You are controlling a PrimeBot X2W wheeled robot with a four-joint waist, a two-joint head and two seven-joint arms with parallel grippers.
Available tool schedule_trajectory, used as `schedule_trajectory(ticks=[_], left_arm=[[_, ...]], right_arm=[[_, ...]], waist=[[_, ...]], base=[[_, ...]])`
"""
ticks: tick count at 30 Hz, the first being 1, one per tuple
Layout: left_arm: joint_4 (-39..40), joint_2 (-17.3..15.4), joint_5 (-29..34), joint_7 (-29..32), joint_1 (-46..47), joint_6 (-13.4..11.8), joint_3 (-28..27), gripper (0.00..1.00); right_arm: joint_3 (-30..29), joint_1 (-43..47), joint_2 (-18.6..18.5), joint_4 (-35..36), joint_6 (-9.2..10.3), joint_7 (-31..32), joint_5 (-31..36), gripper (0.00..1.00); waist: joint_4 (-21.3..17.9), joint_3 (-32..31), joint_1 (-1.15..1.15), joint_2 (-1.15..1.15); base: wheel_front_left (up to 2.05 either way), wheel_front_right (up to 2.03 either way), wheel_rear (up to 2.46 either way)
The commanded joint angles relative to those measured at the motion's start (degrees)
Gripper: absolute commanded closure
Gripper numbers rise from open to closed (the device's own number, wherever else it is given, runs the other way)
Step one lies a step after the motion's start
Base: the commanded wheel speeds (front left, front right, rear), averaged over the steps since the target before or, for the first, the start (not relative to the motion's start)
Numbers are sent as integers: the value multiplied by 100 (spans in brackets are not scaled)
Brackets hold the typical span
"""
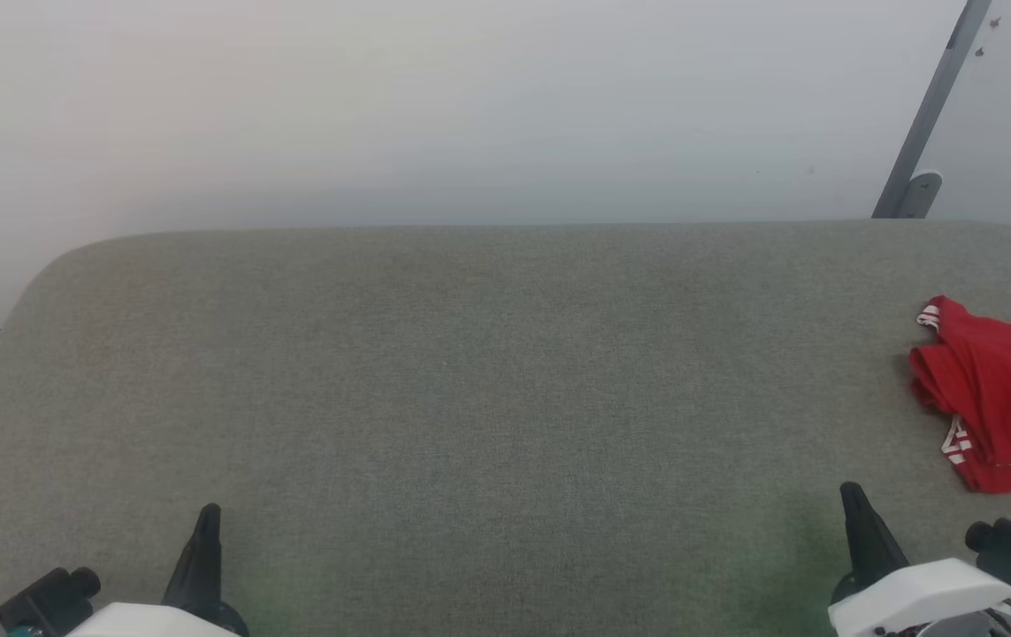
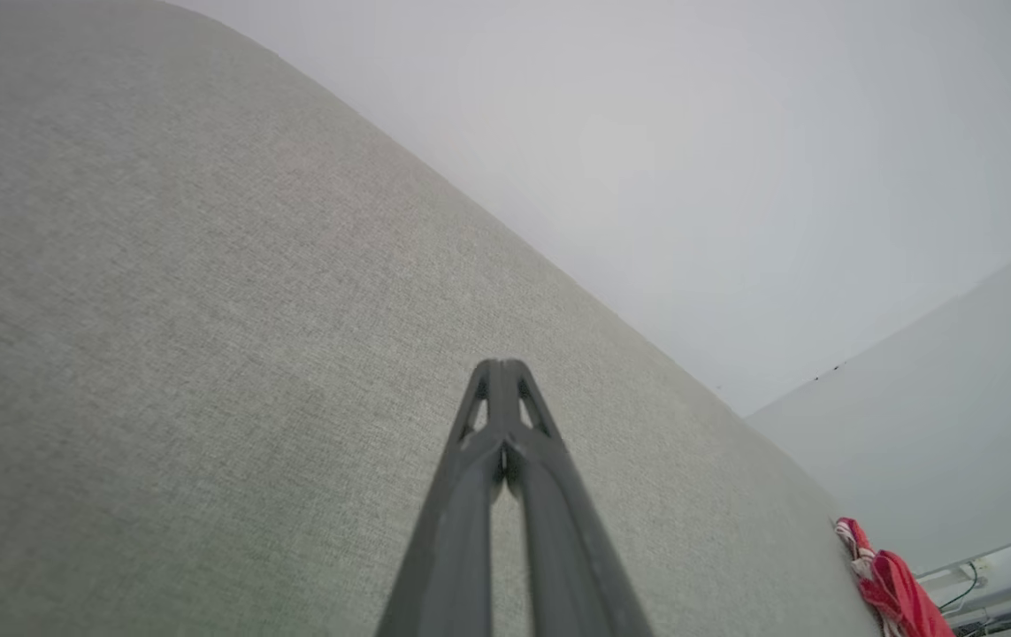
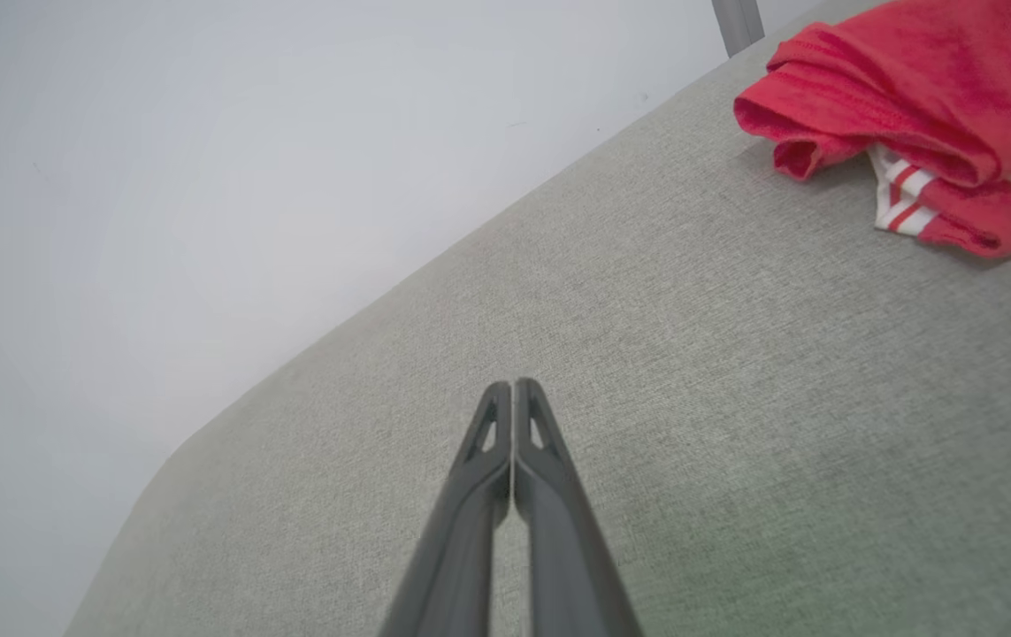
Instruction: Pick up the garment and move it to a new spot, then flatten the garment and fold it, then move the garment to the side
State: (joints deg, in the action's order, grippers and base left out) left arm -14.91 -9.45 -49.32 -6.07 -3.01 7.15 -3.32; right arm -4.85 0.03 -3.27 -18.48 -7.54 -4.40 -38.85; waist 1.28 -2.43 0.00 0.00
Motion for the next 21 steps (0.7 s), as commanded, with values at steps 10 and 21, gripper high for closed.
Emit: schedule_trajectory(ticks=[10, 21], left_arm=[[86, 72, -701, 205, 289, 21, -86, 100], [91, 176, -1357, 405, 417, 27, -134, 100]], right_arm=[[-34, -224, 13, 161, 3, 180, -873, 100], [-60, -308, 20, 216, 4, 347, -1686, 100]], waist=[[-13, 27, 0, 0], [-29, 58, 0, 0]], base=[[0, 0, 0], [0, 0, 0]])
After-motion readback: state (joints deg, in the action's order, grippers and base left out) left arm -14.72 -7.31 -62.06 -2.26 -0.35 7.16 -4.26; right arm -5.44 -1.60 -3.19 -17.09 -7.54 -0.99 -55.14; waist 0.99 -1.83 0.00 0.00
